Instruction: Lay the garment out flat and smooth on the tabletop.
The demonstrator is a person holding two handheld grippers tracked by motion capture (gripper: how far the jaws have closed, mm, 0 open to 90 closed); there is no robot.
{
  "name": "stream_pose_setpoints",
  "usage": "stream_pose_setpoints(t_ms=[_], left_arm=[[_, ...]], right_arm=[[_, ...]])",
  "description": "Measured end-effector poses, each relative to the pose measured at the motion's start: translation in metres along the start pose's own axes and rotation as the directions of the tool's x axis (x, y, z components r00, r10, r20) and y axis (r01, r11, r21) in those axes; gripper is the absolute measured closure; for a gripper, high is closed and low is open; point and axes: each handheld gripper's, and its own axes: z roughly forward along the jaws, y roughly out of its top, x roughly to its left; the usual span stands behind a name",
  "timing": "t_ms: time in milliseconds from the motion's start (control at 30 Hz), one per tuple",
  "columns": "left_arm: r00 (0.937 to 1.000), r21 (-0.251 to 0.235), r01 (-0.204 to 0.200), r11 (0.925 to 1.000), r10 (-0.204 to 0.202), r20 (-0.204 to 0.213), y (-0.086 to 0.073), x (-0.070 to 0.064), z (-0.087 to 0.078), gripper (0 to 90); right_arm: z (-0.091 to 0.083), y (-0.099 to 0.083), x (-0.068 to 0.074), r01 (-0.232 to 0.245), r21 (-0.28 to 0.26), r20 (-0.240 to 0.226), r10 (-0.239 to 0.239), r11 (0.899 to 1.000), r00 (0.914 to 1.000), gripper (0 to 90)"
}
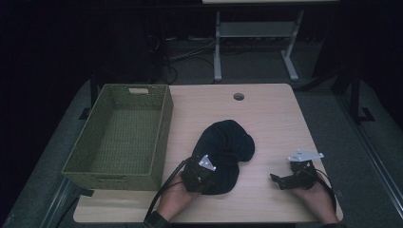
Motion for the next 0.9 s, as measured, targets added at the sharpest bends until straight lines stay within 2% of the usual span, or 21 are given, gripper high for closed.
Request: stream_pose_setpoints(t_ms=[67, 100, 233, 300, 500, 600, 733, 900], left_arm=[[0.9999, 0.0, 0.011, 0.9999, -0.011, 0.007, 0.0, 0.001, 0.0, 90.0], [0.9998, 0.0, 0.016, 0.9999, -0.016, 0.011, 0.0, 0.002, 0.0, 89.9], [0.9996, 0.0, 0.024, 0.9997, -0.024, 0.014, 0.0, 0.002, 0.0, 89.8], [0.9995, -0.002, 0.027, 0.9996, -0.027, 0.015, 0.0, 0.002, 0.0, 89.7], [0.9996, 0.001, 0.02, 0.9998, -0.02, 0.021, -0.001, 0.004, 0.0, 89.8], [0.9989, -0.008, 0.036, 0.9993, -0.036, 0.029, -0.002, 0.005, 0.0, 89.9], [0.9969, -0.016, 0.061, 0.998, -0.06, 0.052, -0.002, 0.008, 0.0, 89.9], [0.9972, -0.007, 0.057, 0.9984, -0.056, 0.049, -0.002, 0.008, 0.0, 89.9]], right_arm=[[0.0, 0.002, 0.0, -0.01, 0.012, 0.001, 0.01, 1.0, 1.0, 3.0], [-0.002, 0.004, 0.0, -0.011, 0.013, -0.01, 0.011, 1.0, 0.9999, 7.9], [-0.007, 0.01, 0.0, -0.028, -0.011, -0.044, 0.027, 1.0, 0.9987, 13.6], [-0.009, 0.016, 0.002, -0.023, -0.02, -0.046, 0.022, 1.0, 0.9987, 14.5], [-0.016, 0.036, 0.011, -0.01, -0.056, -0.099, 0.004, 0.998, 0.9951, 21.9], [-0.018, 0.045, 0.016, -0.005, -0.07, -0.134, -0.004, 0.998, 0.9909, 24.3], [-0.018, 0.057, 0.024, 0.016, -0.092, -0.169, -0.031, 0.996, 0.9852, 31.9], [-0.015, 0.073, 0.037, 0.045, -0.123, -0.224, -0.072, 0.991, 0.972, 37.6]])
